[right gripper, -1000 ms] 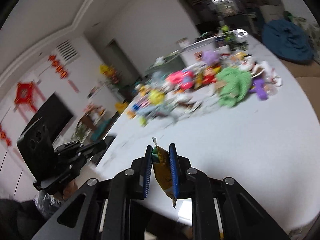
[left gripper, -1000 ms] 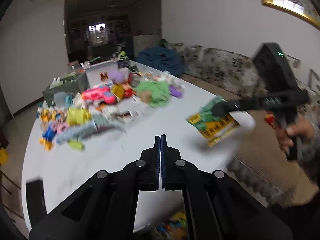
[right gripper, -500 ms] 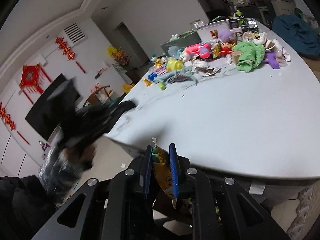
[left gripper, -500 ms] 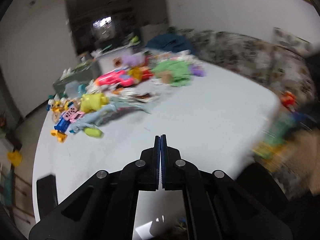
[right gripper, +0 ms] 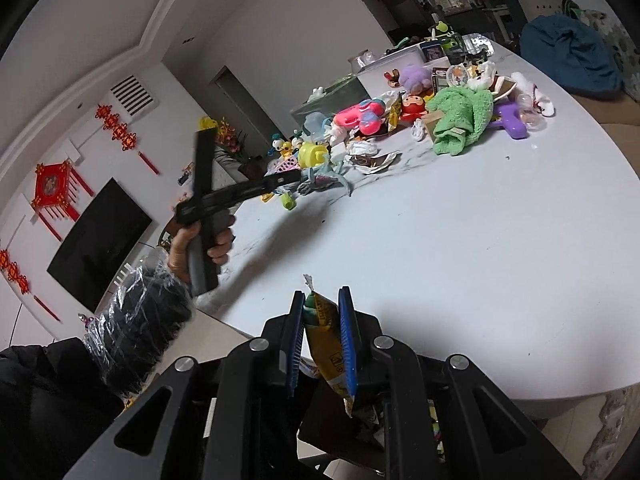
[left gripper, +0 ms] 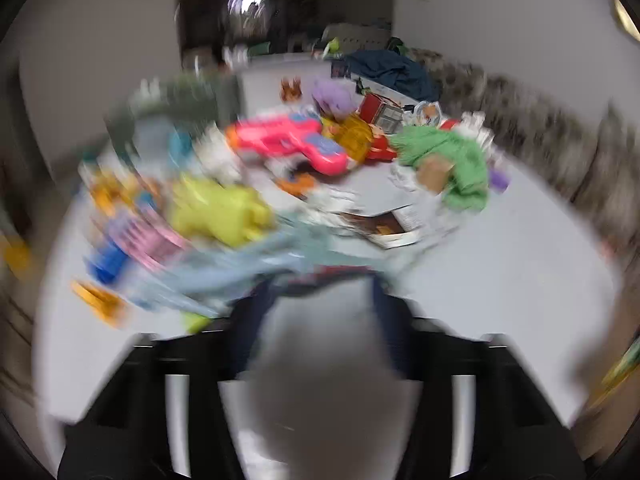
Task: Collect trash
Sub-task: 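Grasp the grey-blue doll by its legs with the left tool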
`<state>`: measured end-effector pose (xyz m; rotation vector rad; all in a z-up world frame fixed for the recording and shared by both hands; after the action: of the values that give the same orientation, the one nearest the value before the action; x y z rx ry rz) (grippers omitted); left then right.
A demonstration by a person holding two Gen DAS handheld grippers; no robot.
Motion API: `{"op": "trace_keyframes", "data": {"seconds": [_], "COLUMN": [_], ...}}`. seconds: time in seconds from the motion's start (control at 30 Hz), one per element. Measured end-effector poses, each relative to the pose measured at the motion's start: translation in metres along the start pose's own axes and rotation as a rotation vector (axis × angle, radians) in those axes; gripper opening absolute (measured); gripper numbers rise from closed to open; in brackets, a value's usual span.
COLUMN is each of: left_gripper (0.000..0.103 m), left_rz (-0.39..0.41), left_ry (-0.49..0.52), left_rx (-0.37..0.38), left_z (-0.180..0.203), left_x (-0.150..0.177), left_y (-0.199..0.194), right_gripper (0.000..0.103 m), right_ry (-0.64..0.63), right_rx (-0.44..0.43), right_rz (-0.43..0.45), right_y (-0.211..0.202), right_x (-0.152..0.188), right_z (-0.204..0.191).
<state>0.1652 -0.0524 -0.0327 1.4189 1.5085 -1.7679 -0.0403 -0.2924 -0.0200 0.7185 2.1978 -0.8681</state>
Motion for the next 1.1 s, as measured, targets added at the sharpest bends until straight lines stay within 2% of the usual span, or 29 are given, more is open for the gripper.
{"op": "trace_keyframes", "data": {"seconds": [0.07,0.1,0.2,0.4,0.47,0.57,0.6,0.63,0.67,0.7,0.77,0.83,0.93,1.03,1.1], "left_gripper": [0.073,0.073,0.073,0.073,0.073,0.071,0.06,0.038,0.036,0.034,0.033,0.028,0.027,0.026,0.026], "left_rz": [0.006,-0.03,-0.117,-0.145,-0.174,-0.173,-0.173,-0.188,-0.221,-0.204,-0.193,-0.154,-0.064,0.042,0.087], "left_ry": [0.141,0.189,0.252,0.372,0.388,0.405,0.397,0.375,0.341,0.349,0.35,0.294,0.226,0.135,0.064], "left_rx": [-0.043,-0.044,-0.037,-0.031,-0.026,-0.032,-0.029,-0.015,0.01,-0.034,-0.063,-0.046,-0.042,-0.025,0.025], "left_z": [-0.008,-0.015,-0.031,-0.039,-0.045,-0.049,-0.051,-0.052,-0.053,-0.055,-0.054,-0.049,-0.039,-0.02,0.004], "left_x": [0.006,0.014,0.025,0.022,0.025,0.023,0.021,0.02,0.022,0.02,0.018,0.006,-0.022,-0.045,-0.046], "left_y": [-0.002,0.004,0.025,0.052,0.063,0.073,0.08,0.087,0.095,0.1,0.102,0.086,0.03,-0.049,-0.106], "right_gripper": [0.017,0.017,0.017,0.017,0.017,0.017,0.017,0.017,0.017,0.017,0.017,0.017,0.017,0.017,0.017], "right_ry": [0.005,0.006,0.013,0.034,0.038,0.051,0.056,0.06,0.064,0.063,0.056,0.039,0.01,-0.033,-0.052], "right_rx": [-0.009,-0.012,-0.018,-0.008,0.0,0.013,0.016,0.014,0.013,0.013,0.018,0.022,0.012,-0.009,-0.038], "right_rz": [-0.001,-0.004,-0.009,-0.021,-0.026,-0.032,-0.034,-0.036,-0.036,-0.037,-0.037,-0.034,-0.027,-0.016,-0.016], "right_y": [0.004,0.007,0.015,0.024,0.025,0.029,0.03,0.031,0.032,0.033,0.034,0.032,0.028,0.024,0.019], "right_x": [-0.001,-0.001,-0.001,0.003,0.004,0.005,0.005,0.005,0.005,0.005,0.005,0.004,-0.001,-0.005,-0.002], "right_z": [0.001,0.002,0.003,0.004,0.006,0.01,0.011,0.011,0.01,0.009,0.006,0.001,-0.008,-0.022,-0.034]}}
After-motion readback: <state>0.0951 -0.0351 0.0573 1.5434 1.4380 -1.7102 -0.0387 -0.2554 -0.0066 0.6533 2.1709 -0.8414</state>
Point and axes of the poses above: each gripper's, at about its wrist camera, not at the fingertips, and y roughly the way its jaws point, z to its right, x to its underside, the point moved 7 cm from there along y, roughly the way its jaws point, and after that the axes turned 14 degrees about z, right-handed, at the moved point
